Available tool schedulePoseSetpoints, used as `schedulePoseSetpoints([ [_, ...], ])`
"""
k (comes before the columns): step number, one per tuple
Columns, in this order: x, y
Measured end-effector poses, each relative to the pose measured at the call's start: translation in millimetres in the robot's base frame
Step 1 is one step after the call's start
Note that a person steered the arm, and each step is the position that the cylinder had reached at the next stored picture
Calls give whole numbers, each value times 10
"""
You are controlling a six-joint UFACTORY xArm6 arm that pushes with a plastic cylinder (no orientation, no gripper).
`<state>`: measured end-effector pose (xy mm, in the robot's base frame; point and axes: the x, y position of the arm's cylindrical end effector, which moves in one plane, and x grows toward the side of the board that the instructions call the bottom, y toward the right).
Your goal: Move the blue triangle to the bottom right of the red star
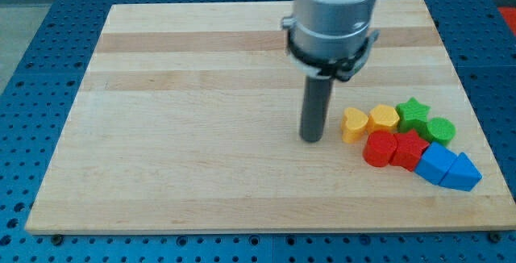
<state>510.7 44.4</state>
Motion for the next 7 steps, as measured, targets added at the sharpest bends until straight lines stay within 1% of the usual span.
schedulePoseSetpoints([
  [1,641,-262],
  [2,1082,-256],
  [3,1082,163],
  [4,1082,191],
  [7,1070,1802],
])
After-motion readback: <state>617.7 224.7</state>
